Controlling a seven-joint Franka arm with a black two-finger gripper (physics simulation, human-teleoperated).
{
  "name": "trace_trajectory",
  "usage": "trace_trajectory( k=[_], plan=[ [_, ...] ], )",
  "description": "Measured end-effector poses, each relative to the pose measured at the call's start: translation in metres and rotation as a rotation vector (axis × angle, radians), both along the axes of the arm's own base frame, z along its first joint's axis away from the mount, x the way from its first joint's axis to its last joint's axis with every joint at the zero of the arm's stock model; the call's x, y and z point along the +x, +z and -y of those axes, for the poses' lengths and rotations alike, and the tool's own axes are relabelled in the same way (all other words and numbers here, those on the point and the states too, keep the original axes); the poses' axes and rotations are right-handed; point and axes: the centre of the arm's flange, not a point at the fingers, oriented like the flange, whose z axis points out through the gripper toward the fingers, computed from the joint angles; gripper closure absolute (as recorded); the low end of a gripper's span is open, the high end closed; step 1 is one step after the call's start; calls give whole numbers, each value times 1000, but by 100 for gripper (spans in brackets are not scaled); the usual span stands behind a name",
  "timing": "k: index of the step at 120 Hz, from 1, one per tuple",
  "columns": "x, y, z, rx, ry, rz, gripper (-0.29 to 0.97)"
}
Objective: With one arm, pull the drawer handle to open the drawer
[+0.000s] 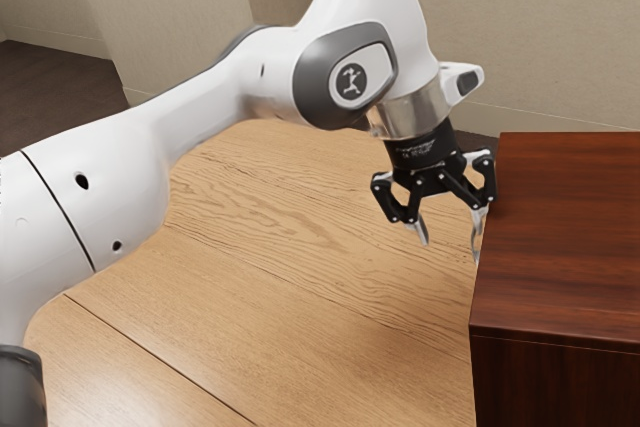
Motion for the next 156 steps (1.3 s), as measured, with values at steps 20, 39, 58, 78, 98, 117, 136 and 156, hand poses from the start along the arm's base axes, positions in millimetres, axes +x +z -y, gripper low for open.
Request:
trace_trajectory(
  k=[20,39,58,78,98,117,136,156],
  plan=[
    [1,-8,1,5,-20,1,24],
    [2,-14,-1,10,-41,1,24],
    [1,-19,-5,22,-60,-5,24],
    [0,-23,-8,34,-68,-11,25],
    [-1,-23,-9,38,-72,-8,25],
    [-2,-23,-10,37,-75,-9,25],
    [-6,-23,-19,31,-68,-15,25],
    [-13,-21,-36,28,-54,-21,24]
  ],
)
